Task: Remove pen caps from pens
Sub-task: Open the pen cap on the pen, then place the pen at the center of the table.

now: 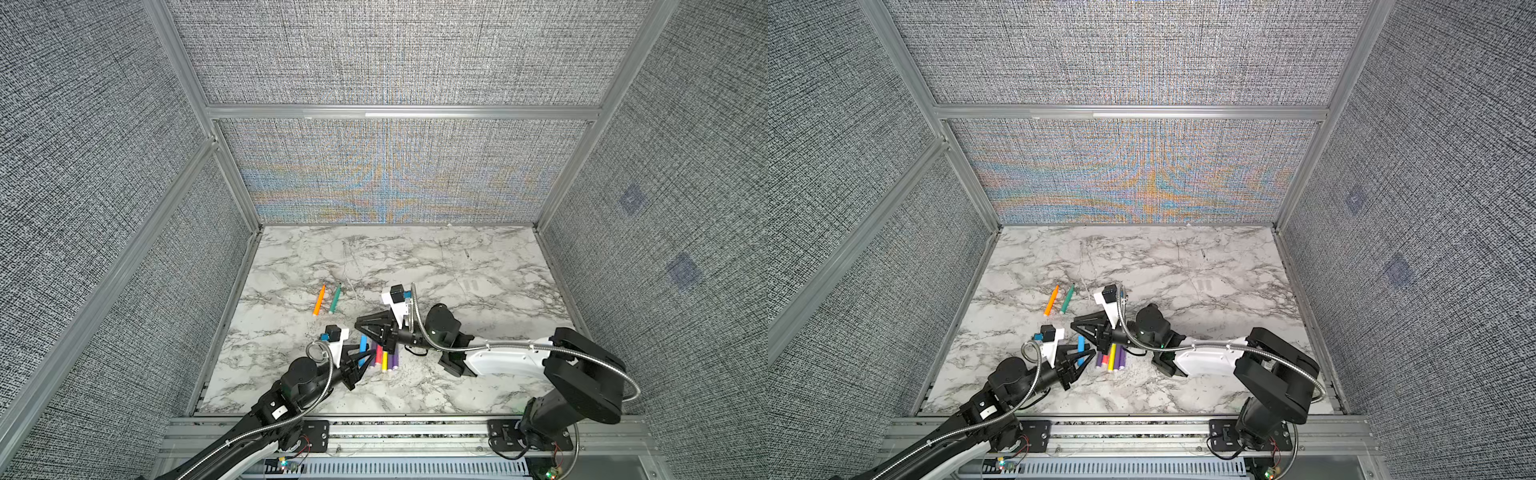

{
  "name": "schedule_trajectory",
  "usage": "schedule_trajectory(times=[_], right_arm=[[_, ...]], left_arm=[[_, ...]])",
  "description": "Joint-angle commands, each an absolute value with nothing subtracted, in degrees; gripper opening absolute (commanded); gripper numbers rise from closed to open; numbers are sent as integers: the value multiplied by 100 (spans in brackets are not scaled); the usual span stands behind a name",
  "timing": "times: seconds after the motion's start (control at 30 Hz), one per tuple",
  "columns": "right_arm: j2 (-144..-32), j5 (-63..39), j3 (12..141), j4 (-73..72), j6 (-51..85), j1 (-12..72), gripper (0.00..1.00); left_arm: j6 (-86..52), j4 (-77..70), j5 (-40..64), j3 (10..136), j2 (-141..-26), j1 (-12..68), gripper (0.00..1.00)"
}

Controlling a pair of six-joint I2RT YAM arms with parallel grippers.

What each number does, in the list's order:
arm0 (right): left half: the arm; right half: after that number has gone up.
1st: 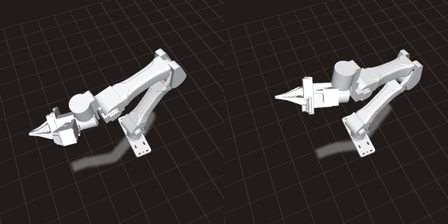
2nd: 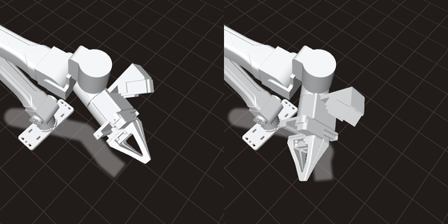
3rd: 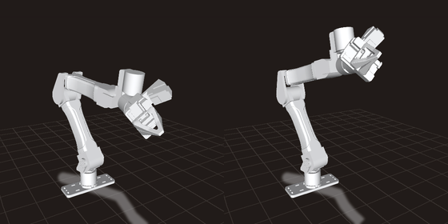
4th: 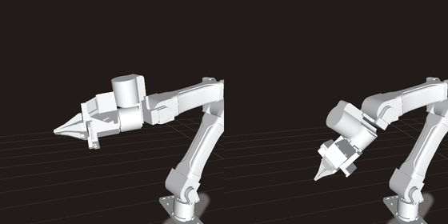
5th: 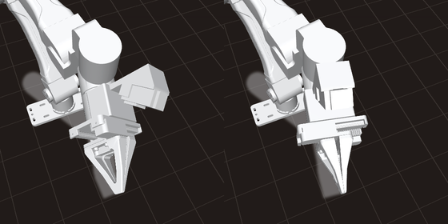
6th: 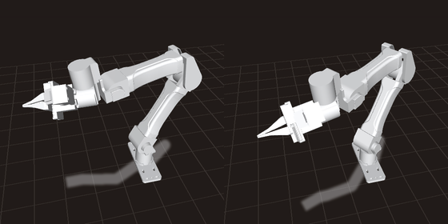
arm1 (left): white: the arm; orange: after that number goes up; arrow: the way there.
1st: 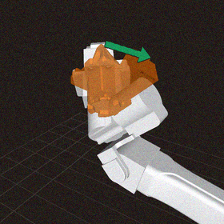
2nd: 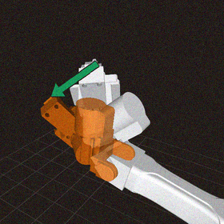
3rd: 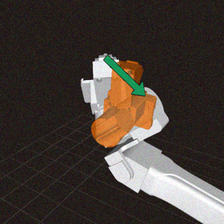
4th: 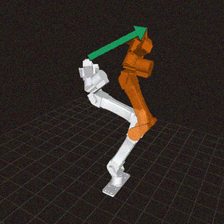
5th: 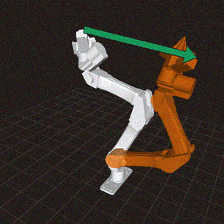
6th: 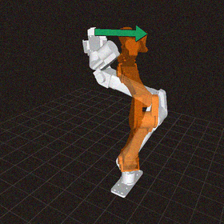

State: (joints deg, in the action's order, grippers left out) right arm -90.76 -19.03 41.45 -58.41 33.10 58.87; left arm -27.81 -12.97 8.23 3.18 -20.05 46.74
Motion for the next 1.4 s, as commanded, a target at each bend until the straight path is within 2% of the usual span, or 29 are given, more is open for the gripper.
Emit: schedule_trajectory(times=[0.0, 0.03, 0.2, 0.4, 0.63, 0.73, 0.9, 0.97, 1.03, 1.2, 1.37], right_arm=[[-8907, -1873, 4203, -5855, 3197, 5924, 0], [-8862, -1834, 4210, -5800, 3167, 5925, 0], [-8515, -1508, 4410, -5171, 2737, 5922, 0], [-7963, -1112, 5255, -4276, 2128, 5911, 0], [-7051, -701, 5625, -3947, 1597, 5900, 0], [-6558, 151, 5652, -3014, 1254, 5898, 0], [-6220, 2584, 5656, -725, 504, 5804, 0], [-6135, 3273, 5414, -249, 449, 5740, 0], [-5996, 3668, 5073, -11, 494, 5647, 0], [-5686, 3945, 4456, 402, 872, 5294, 0], [-5520, 4061, 4253, 656, 1014, 4951, 0]], left_arm=[[-2864, -1691, 765, 325, -2135, 4654, 8], [-2890, -1704, 735, 325, -2141, 4653, 0], [-2961, -1591, 587, 275, -2051, 4658, 0], [-3023, -1408, 394, 211, -2103, 4658, 0], [-3028, -1628, 378, 293, -2686, 4658, 0], [-3025, -1154, -23, 599, -2781, 4658, 0], [-2633, 1032, -1844, 2111, -3003, 4599, 0], [-2447, 1648, -2067, 2754, -3465, 4354, 0], [-2222, 1985, -1852, 3310, -4054, 3984, 0], [-1553, 2233, -878, 4662, -6105, 3048, 0], [-1273, 2670, -572, 5862, -8101, 2715, 0]])
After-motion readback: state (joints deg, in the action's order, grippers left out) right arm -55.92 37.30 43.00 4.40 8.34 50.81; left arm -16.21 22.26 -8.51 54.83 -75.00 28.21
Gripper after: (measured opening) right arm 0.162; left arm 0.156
